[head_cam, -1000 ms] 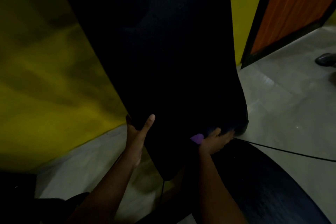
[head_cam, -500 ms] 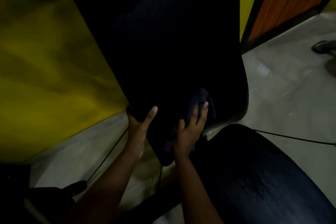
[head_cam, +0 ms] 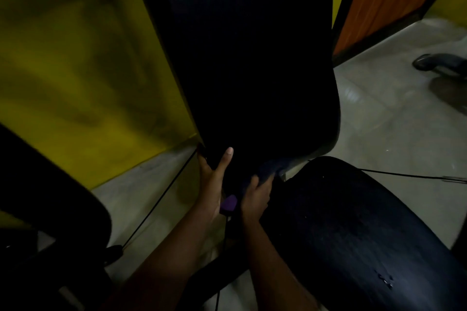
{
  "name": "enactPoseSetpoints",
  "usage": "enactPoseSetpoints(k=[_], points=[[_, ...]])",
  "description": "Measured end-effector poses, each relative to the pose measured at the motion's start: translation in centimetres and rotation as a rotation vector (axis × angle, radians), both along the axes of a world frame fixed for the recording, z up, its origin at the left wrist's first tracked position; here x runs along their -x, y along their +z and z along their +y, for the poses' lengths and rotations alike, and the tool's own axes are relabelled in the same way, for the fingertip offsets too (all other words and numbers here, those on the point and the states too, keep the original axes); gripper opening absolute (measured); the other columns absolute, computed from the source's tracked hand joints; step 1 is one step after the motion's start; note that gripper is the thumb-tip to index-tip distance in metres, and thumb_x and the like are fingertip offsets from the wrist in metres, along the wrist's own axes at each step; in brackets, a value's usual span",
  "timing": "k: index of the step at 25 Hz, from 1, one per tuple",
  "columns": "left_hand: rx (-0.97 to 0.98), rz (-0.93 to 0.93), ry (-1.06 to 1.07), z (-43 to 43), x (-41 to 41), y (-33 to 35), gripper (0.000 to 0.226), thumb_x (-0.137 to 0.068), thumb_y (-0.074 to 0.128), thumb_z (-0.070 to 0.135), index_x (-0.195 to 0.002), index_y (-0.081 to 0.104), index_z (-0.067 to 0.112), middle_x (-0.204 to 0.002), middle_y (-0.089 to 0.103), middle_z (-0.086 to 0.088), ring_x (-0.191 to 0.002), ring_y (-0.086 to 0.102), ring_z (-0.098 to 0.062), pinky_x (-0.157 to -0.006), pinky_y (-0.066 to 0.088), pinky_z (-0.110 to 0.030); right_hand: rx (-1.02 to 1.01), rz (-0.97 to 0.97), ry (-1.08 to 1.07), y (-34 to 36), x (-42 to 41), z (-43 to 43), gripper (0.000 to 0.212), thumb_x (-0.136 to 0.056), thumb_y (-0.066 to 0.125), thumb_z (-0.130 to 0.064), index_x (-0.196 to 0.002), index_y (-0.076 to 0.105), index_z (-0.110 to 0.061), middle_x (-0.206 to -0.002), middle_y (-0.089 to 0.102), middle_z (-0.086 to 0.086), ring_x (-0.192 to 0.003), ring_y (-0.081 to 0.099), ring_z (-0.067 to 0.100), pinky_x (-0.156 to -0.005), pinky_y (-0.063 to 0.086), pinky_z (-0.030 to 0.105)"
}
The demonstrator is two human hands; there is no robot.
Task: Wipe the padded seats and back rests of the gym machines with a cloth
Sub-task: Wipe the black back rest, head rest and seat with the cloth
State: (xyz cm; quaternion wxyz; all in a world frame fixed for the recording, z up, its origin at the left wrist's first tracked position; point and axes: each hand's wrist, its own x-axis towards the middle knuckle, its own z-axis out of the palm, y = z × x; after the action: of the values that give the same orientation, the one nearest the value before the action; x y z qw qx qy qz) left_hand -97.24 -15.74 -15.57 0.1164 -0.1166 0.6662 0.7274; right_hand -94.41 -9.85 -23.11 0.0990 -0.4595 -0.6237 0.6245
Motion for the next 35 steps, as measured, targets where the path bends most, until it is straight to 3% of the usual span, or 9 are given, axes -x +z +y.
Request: enactPoseSetpoints(k=[5,8,11,16,22,24,26,30,35], points=[[-0.001,-0.080,0.093,-0.1,-2.9,4.4,0.070,-0.094,0.051,0.030,-0.150,0.010,0.024,-0.158,0.017,0.001,-0.142,0.023,-0.013,-0.098,0.028,-0.022,-0.129,0.155,0.367,5.4,-3.8,-0.6,0.071,-0.080,0.034,-0.034,-0.147,0.022,-0.013,-0.153,0.027,0.008,-0.140,0.028,0.023,-0.112,0.026,0.032],[0.024,-0.103,0.117,-0.5,-5.6,6.9,0.064,-0.096,0.047,0.034,-0.150,0.015,0.021,-0.157,0.019,0.000,-0.142,0.023,-0.014,-0.099,0.025,-0.022,-0.231,0.262,0.617,9.7,-7.0,1.5,0.070,-0.084,0.037,-0.043,-0.144,0.029,-0.008,-0.150,0.033,0.010,-0.137,0.033,0.022,-0.107,0.027,0.023],[0.043,-0.163,0.153,-0.2,-9.3,9.0,0.056,-0.097,0.045,0.033,-0.147,0.025,0.020,-0.154,0.028,-0.001,-0.140,0.028,-0.016,-0.098,0.027,-0.024,-0.339,0.273,0.707,14.3,-9.8,5.2,0.082,-0.078,0.036,-0.060,-0.142,0.034,-0.009,-0.146,0.039,0.011,-0.134,0.037,0.023,-0.109,0.031,0.033],[0.023,-0.308,0.190,4.1,-17.6,9.1,0.050,-0.098,0.045,0.026,-0.144,0.032,0.012,-0.150,0.034,-0.007,-0.136,0.036,-0.022,-0.095,0.031,-0.024,-0.835,0.037,1.001,18.4,-14.7,14.0,0.060,-0.084,0.042,-0.027,-0.143,0.035,-0.021,-0.148,0.036,0.010,-0.129,0.040,0.035,-0.103,0.035,0.043],[0.001,-0.529,0.271,9.8,-23.1,2.9,0.054,-0.098,0.042,0.034,-0.147,0.027,0.015,-0.154,0.028,-0.008,-0.138,0.032,-0.026,-0.108,0.032,-0.036,-1.331,-0.187,1.420,12.0,-21.7,19.7,0.055,-0.071,0.049,-0.036,-0.125,0.056,-0.034,-0.129,0.058,0.008,-0.097,0.064,0.034,-0.069,0.053,0.041],[0.004,-0.556,0.355,11.2,-23.7,0.5,0.056,-0.098,0.039,0.040,-0.147,0.025,0.018,-0.155,0.025,-0.006,-0.139,0.030,-0.026,-0.111,0.030,-0.041,-1.326,-0.198,1.563,8.9,-23.1,19.8,0.052,-0.075,0.045,-0.043,-0.127,0.051,-0.039,-0.132,0.057,0.006,-0.106,0.062,0.029,-0.076,0.053,0.040],[-0.033,-0.567,0.445,12.4,-23.6,-2.4,0.066,-0.092,0.038,0.057,-0.147,0.028,0.020,-0.153,0.028,-0.007,-0.138,0.033,-0.027,-0.113,0.029,-0.045,-1.311,-0.140,1.643,6.6,-22.7,19.7,0.047,-0.084,0.037,-0.053,-0.128,0.048,-0.043,-0.137,0.052,0.004,-0.117,0.056,0.027,-0.086,0.049,0.044],[-0.267,-0.646,0.699,14.8,-22.4,-8.9,0.117,-0.044,0.041,0.098,-0.134,0.050,0.024,-0.134,0.055,-0.006,-0.118,0.055,-0.027,-0.103,0.043,-0.048,-1.463,0.097,1.692,3.6,-18.4,19.5,0.047,-0.085,0.032,-0.061,-0.125,0.052,-0.045,-0.136,0.053,0.005,-0.115,0.055,0.028,-0.086,0.049,0.044],[-0.143,-0.667,0.810,15.8,-20.8,-8.3,0.095,-0.058,0.032,0.092,-0.125,0.058,0.029,-0.126,0.061,-0.004,-0.111,0.059,-0.027,-0.099,0.046,-0.046,-1.476,0.295,1.715,1.4,-12.8,18.9,0.048,-0.083,0.034,-0.060,-0.122,0.055,-0.045,-0.129,0.057,0.005,-0.107,0.058,0.027,-0.077,0.048,0.037]])
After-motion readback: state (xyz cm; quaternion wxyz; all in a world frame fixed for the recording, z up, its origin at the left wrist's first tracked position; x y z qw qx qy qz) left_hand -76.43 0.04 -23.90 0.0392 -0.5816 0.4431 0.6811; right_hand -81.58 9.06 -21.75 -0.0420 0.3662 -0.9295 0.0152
